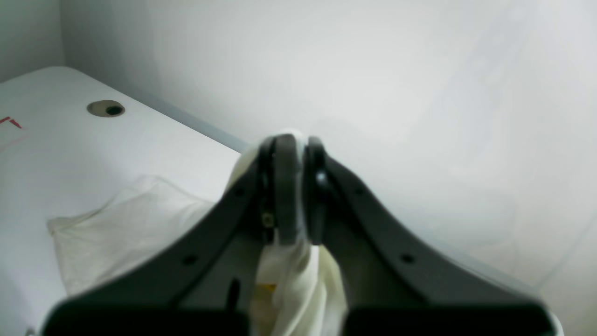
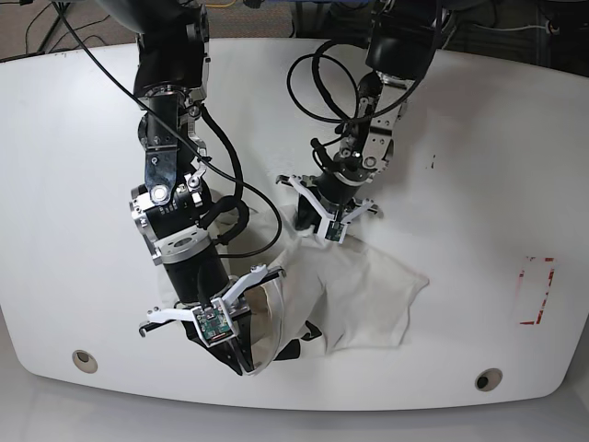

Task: Layout the t-shirt on the table in an organized manner, then fold the t-shirt properly
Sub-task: 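Grasp the t-shirt hem with the left gripper beside the right gripper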

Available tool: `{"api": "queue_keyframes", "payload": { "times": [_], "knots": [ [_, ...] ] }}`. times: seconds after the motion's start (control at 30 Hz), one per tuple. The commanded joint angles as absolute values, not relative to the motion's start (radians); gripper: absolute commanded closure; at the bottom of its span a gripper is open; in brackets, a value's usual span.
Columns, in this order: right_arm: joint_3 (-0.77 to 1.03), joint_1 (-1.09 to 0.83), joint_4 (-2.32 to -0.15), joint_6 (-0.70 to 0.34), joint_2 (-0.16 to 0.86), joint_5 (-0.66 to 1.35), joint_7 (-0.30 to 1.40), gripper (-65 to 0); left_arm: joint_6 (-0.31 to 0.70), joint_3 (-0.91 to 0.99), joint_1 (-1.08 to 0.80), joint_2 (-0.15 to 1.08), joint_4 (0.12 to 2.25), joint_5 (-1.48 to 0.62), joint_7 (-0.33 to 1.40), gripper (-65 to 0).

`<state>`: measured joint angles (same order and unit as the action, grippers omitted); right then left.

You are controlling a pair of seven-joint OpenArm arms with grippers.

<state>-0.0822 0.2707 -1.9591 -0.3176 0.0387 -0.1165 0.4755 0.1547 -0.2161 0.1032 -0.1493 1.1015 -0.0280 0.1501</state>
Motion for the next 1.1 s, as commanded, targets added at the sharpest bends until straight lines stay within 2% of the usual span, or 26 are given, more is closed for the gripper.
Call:
{"api": "queue_keyframes", "payload": {
  "times": [0.0,0.1,0.17,0.33,0.37,0.67,1.07],
  "knots": [
    [-0.081,0.297,-1.983,-0.314,0.036,-0.110,0.441,0.0,0.159,-0.217,0.099,-0.157,1.109,-0.031,0.182,-14.4],
    [-0.081,0.297,-1.994,-0.314,0.035,-0.110,0.441,0.0,0.174,-0.214,0.087,-0.157,1.106,-0.031,0.182,-16.0],
    [-0.081,0.297,-1.994,-0.314,0.035,-0.110,0.441,0.0,0.200,-0.213,0.079,-0.157,1.102,-0.031,0.182,-14.0],
    [-0.081,0.298,-1.995,-0.314,0.033,-0.110,0.441,0.0,0.280,-0.211,0.073,-0.157,1.099,-0.028,0.182,-0.6],
    [-0.081,0.298,-1.995,-0.314,0.033,-0.110,0.441,0.0,0.282,-0.211,0.067,-0.157,1.099,-0.028,0.182,0.0],
    [-0.081,0.300,-1.995,-0.314,0.010,-0.108,0.441,0.0,0.285,-0.246,0.054,-0.122,1.115,-0.030,0.180,0.0],
    [-0.076,0.315,-1.994,-0.311,0.007,-0.108,0.441,0.0,0.285,-0.236,-0.084,-0.039,1.405,-0.030,0.182,0.0]
  ]
}}
